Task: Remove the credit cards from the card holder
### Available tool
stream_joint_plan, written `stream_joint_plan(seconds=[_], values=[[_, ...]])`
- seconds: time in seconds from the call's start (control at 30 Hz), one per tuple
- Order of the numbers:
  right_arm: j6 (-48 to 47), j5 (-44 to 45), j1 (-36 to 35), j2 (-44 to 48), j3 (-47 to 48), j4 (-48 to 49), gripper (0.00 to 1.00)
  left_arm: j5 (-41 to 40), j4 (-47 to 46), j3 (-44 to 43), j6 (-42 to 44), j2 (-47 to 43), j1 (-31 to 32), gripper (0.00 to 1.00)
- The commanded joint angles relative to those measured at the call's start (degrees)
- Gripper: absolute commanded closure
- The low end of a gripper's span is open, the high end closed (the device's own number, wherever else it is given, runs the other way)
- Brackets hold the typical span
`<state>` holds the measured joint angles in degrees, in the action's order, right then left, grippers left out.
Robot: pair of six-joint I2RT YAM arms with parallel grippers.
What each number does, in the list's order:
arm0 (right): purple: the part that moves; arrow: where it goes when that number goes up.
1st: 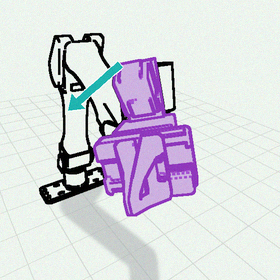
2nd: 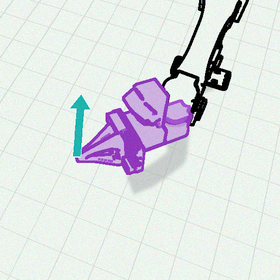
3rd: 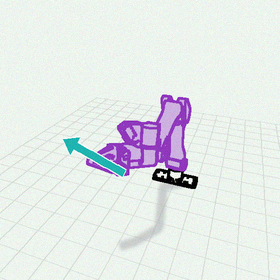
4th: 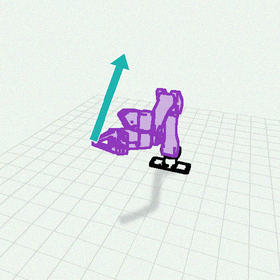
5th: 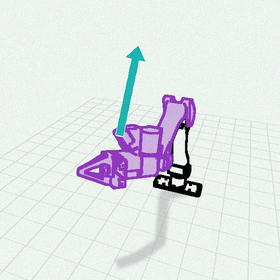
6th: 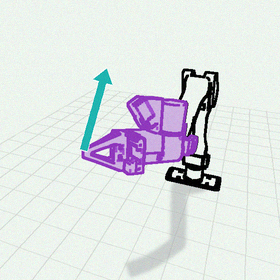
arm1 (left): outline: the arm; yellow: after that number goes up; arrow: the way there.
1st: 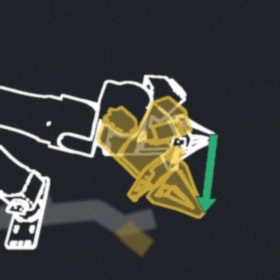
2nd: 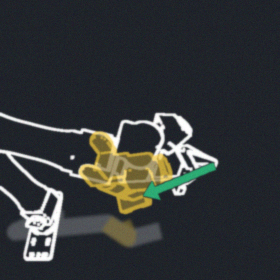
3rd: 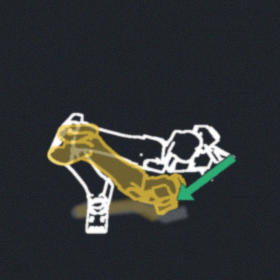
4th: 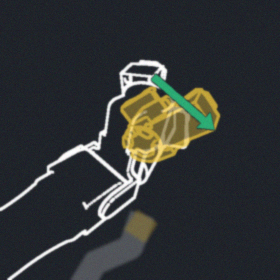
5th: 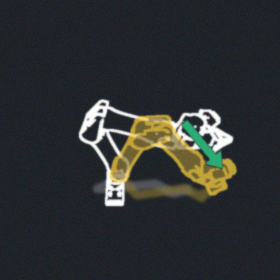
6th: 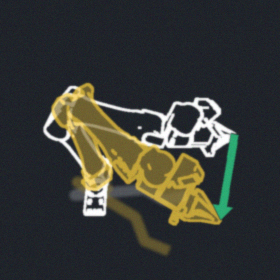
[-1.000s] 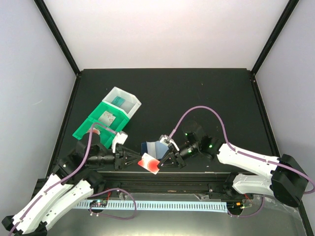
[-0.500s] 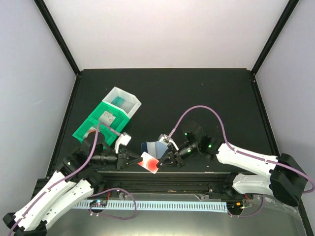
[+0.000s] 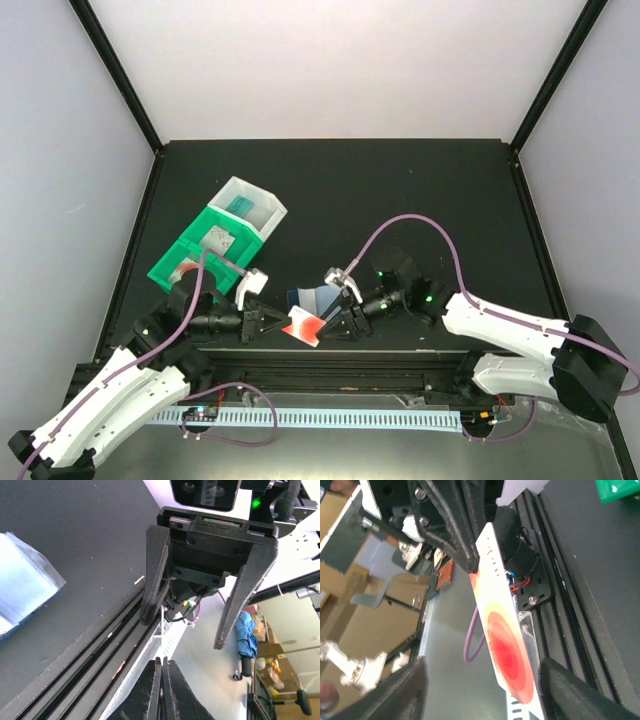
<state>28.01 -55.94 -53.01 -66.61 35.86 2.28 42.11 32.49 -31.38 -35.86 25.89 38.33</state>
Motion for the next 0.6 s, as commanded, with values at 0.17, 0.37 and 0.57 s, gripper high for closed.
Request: stream_joint_plan(seconds=[0.17,0.37,0.57], values=[[0.8,10.2,-0.2,5.6,-1.7,0.4,0.0,-10.6,-7.6,-0.7,-3.7,1.7,-0.1,0.98],[1.6,15.2,-0.2,7.7,-1.1,-2.7,0.0,-20.7,-8.2,-3.1,-3.9,0.9,-0.3,0.98],[2.0,20.5,-0.1,7.9,-1.2,-5.7,0.0,-32.9,-9.8,-1.8,-5.2,-2.7,-0.4,0.99]])
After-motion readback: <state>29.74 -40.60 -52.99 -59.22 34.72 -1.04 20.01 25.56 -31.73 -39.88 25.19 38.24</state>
